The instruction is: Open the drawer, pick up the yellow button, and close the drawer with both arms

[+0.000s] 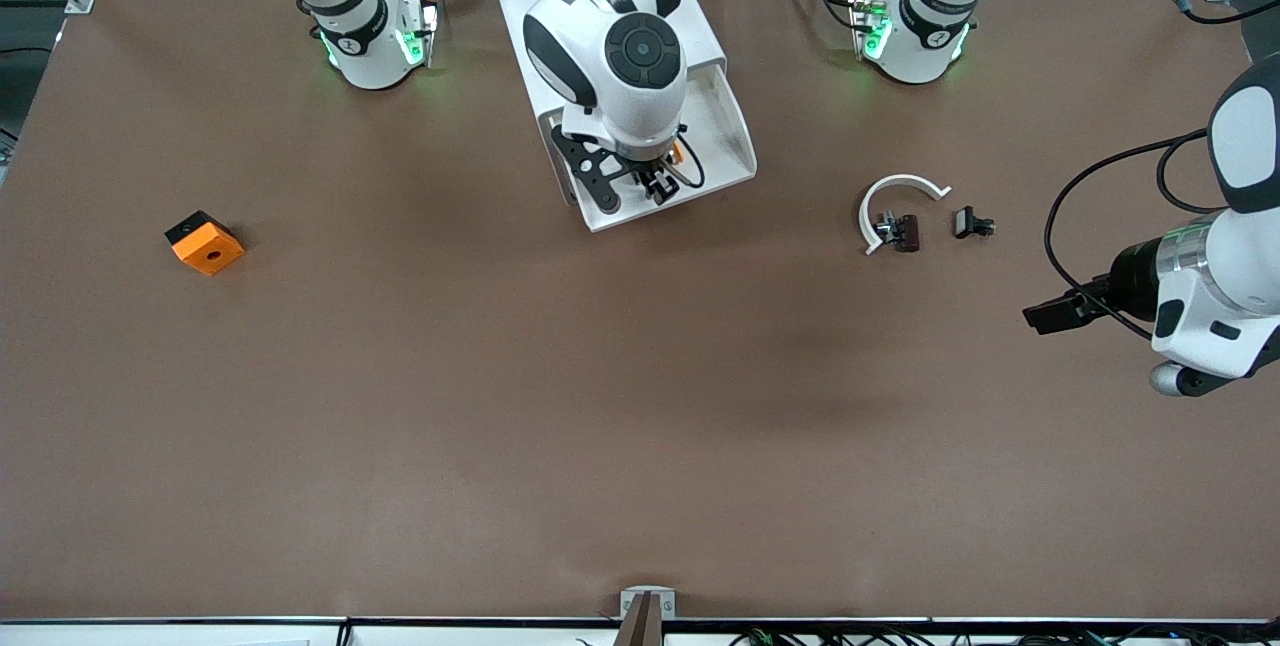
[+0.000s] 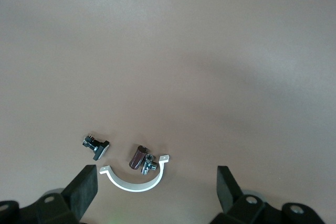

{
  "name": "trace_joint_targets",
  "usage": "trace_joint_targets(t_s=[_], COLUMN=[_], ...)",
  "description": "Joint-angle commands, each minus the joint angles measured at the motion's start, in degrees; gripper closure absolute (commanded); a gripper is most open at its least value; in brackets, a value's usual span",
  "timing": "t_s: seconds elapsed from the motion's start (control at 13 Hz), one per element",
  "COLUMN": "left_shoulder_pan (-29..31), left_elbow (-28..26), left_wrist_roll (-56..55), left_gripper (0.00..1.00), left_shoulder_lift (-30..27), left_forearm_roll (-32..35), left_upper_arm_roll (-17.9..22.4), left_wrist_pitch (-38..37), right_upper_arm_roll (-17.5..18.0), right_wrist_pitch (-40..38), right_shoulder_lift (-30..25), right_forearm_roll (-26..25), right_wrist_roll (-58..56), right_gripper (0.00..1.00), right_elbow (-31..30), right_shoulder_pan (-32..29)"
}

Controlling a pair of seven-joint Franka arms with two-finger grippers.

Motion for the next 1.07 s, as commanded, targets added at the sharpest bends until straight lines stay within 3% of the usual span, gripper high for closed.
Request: trace_joint_targets(t_s=[0.0,0.08,0.38,0.77,1.0], left_shoulder_pan=[-0.50,-0.59,-1.29,-4.53,-6.82], left_elbow=[-2.95,-3.83,-6.90,-16.03,-21.75], left_wrist_roll=[1.12,1.12,1.12,0.95,0.95], left_gripper=[0.00,0.00,0.00,0.00,0.00], left_shoulder_lift=[-2.37,-2.98,-4.74,-8.95,-11.24], left_forearm_roll=[1.24,1.24,1.24,1.24,1.33], left_upper_arm_roll=[-0.26,-0.26,-0.87,-1.58,-1.58], left_wrist_pitch=[0.38,0.38,1.69,9.68,14.17], right_upper_arm_roll=[-0.48,-0.48,-0.56,-0.83,-0.92], right_wrist_pitch=[-0.45,-0.45,-0.71,-1.68,-5.44], right_shoulder_lift=[0.43,0.52,0.17,-3.16,-5.71], right_forearm_roll=[0.97,0.97,0.97,0.97,1.14], right_wrist_roll=[-3.72,-4.53,-4.62,-5.41,-11.19], right_gripper=[0.86,0.90,0.89,0.89,0.89], right_elbow=[1.24,1.24,1.59,2.65,2.74], right_shoulder_pan=[0.54,0.63,0.46,-0.86,-4.63])
